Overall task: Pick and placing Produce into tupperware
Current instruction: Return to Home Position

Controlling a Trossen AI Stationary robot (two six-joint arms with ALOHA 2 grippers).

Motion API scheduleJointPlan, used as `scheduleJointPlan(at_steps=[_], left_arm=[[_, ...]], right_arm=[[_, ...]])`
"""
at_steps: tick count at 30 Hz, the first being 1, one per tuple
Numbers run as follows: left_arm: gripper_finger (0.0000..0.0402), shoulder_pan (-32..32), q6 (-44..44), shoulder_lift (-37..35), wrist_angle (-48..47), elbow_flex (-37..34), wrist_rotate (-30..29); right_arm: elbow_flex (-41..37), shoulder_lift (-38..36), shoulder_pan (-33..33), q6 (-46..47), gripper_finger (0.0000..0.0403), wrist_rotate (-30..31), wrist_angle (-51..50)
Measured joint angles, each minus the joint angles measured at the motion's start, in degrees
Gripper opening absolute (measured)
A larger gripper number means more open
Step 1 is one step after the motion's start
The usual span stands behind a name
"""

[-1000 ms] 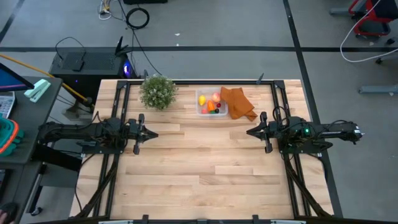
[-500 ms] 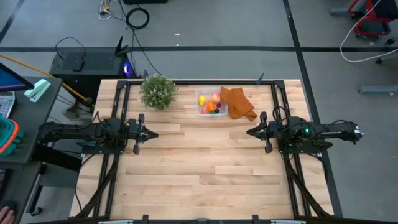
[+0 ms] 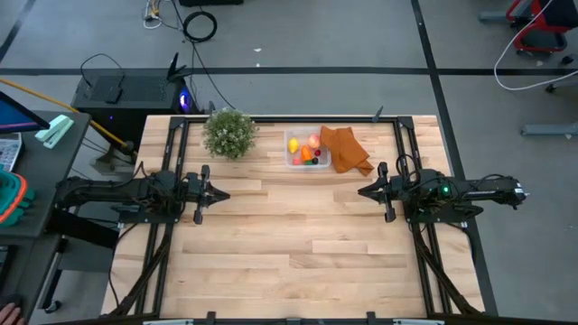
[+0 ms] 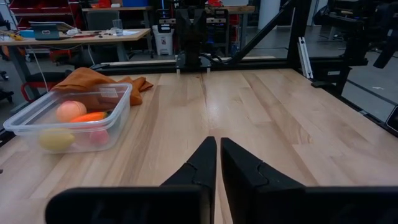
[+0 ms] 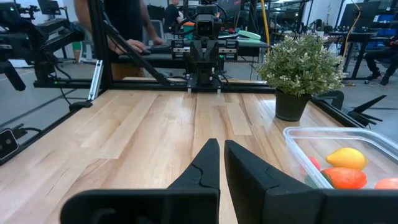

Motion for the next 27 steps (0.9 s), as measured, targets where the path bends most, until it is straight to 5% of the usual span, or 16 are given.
scheduleJointPlan(at_steps=[27], left_arm=[[0.0036,0.0,0.02,0.0,0.02,0.0,0.02]], right_arm=[[0.0,-0.02,0.0,0.0,0.0,0.0,0.0]])
